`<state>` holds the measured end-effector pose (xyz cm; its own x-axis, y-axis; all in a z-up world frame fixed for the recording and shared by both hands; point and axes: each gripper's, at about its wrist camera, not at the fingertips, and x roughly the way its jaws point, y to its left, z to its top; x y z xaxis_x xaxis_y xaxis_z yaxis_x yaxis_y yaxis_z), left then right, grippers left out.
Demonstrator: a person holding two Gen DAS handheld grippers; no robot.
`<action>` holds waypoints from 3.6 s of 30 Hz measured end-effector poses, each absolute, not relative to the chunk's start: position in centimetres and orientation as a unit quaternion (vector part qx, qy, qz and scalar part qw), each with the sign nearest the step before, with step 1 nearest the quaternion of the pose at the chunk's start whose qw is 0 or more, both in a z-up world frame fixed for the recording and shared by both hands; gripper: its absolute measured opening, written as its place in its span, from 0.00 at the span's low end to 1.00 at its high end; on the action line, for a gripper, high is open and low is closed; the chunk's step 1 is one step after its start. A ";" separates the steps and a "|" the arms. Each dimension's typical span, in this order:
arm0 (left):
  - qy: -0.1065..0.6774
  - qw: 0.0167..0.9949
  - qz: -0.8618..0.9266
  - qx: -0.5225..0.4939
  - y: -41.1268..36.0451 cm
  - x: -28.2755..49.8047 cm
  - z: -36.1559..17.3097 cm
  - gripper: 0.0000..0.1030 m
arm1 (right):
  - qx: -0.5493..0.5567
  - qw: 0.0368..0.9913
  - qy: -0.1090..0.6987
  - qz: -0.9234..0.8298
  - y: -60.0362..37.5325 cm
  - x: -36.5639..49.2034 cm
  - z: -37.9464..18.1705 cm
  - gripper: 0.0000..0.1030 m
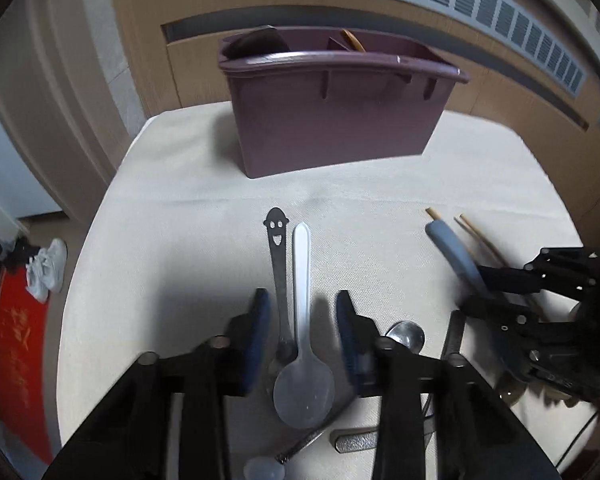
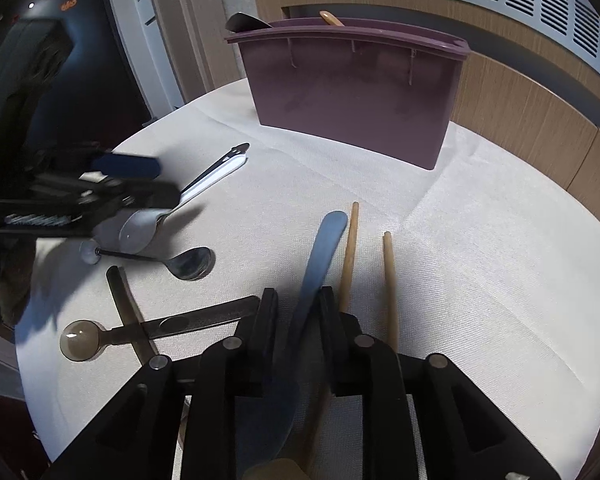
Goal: Organize utensils
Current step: 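Grasp the white plastic spoon with the left tool while the right tool grasps the blue spoon, then carry both spoons up into the purple caddy and open both tools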
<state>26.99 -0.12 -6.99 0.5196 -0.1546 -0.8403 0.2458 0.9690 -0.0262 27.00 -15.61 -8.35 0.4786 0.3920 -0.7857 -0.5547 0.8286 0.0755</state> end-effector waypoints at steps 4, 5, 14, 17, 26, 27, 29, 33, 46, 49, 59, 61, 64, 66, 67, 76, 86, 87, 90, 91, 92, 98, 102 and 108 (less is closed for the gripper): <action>0.491 0.859 -0.112 0.087 -1.1 27.5 -7.6 0.28 | -0.095 0.857 0.422 0.279 -15.5 26.9 -8.4 0.21; 0.493 0.859 -0.109 0.093 -1.2 27.5 -7.7 0.28 | -0.096 0.858 0.421 0.279 -15.4 26.9 -8.4 0.22; 0.520 0.842 -0.132 0.060 -1.7 29.7 -8.7 0.10 | -0.050 0.853 0.433 0.286 -16.0 27.4 -8.1 0.29; 0.520 0.840 -0.136 0.070 -2.2 30.2 -8.8 0.10 | 0.016 0.844 0.450 0.291 -17.0 27.8 -8.3 0.36; 0.546 0.824 -0.118 0.098 -3.9 30.7 -8.6 0.09 | 0.030 0.823 0.486 0.291 -17.3 29.2 -8.1 0.24; 0.542 0.826 -0.117 0.101 -4.0 30.6 -8.6 0.09 | 0.026 0.827 0.486 0.281 -17.1 29.3 -8.1 0.20; 0.535 0.832 -0.114 0.098 -4.0 30.3 -8.6 0.08 | -0.005 0.838 0.480 0.260 -15.9 29.4 -7.8 0.18; 0.523 0.841 -0.107 0.087 -4.1 30.0 -8.7 0.09 | -0.100 0.856 0.459 0.215 -12.9 29.6 -7.6 0.17; 0.389 0.907 -0.126 -0.097 -1.4 22.4 -3.4 0.04 | -0.074 0.898 0.368 0.230 -17.4 24.7 -0.9 0.10; 0.366 0.918 -0.126 -0.084 -1.5 21.3 -1.7 0.04 | -0.075 0.906 0.344 0.233 -17.6 23.5 -0.2 0.10; 0.372 0.915 -0.117 -0.099 -0.1 21.6 -1.6 0.03 | -0.066 0.903 0.347 0.244 -17.2 23.7 0.4 0.09; 0.399 0.902 -0.108 -0.122 0.9 22.6 -2.8 0.05 | -0.065 0.904 0.350 0.238 -17.5 23.9 0.3 0.09; 0.432 0.881 -0.105 -0.160 1.9 23.8 -4.7 0.06 | -0.062 0.907 0.352 0.222 -18.1 24.1 0.1 0.09; 0.445 0.873 -0.106 -0.169 1.8 24.4 -5.5 0.07 | -0.056 0.908 0.353 0.218 -18.5 24.4 -0.2 0.09; 0.449 0.871 -0.103 -0.170 1.6 24.7 -5.8 0.11 | -0.054 0.909 0.352 0.218 -18.6 24.4 -0.3 0.09; 0.447 0.893 -0.008 -0.047 -2.7 28.7 -7.8 0.22 | -0.043 0.920 0.329 0.210 -18.9 24.1 -0.6 0.09; 0.476 0.878 0.006 -0.060 -3.2 31.1 -8.4 0.21 | -0.023 0.924 0.322 0.205 -19.6 24.4 -0.9 0.09; 0.478 0.876 -0.005 -0.071 -2.9 31.1 -8.3 0.14 | -0.023 0.925 0.320 0.201 -19.5 24.4 -0.9 0.09; 0.457 0.885 -0.023 -0.087 -1.9 29.5 -7.7 0.09 | -0.022 0.928 0.316 0.194 -19.5 24.2 -0.9 0.09; 0.439 0.894 -0.030 -0.090 -1.6 28.3 -7.2 0.09 | -0.021 0.930 0.312 0.195 -19.6 24.0 -0.7 0.10; 0.425 0.900 -0.038 -0.091 -1.5 27.3 -6.6 0.09 | -0.020 0.931 0.307 0.197 -19.6 23.9 -0.5 0.09; 0.340 0.932 -0.065 -0.109 -0.5 22.0 -2.1 0.09 | -0.013 0.935 0.290 0.202 -19.7 23.6 0.8 0.10; 0.305 0.943 -0.068 -0.117 0.4 21.9 0.0 0.09 | -0.013 0.939 0.276 0.203 -19.2 23.3 1.6 0.10; 0.186 0.970 -0.093 -0.127 0.8 23.6 8.0 0.09 | -0.006 0.958 0.206 0.201 -18.9 24.2 7.0 0.09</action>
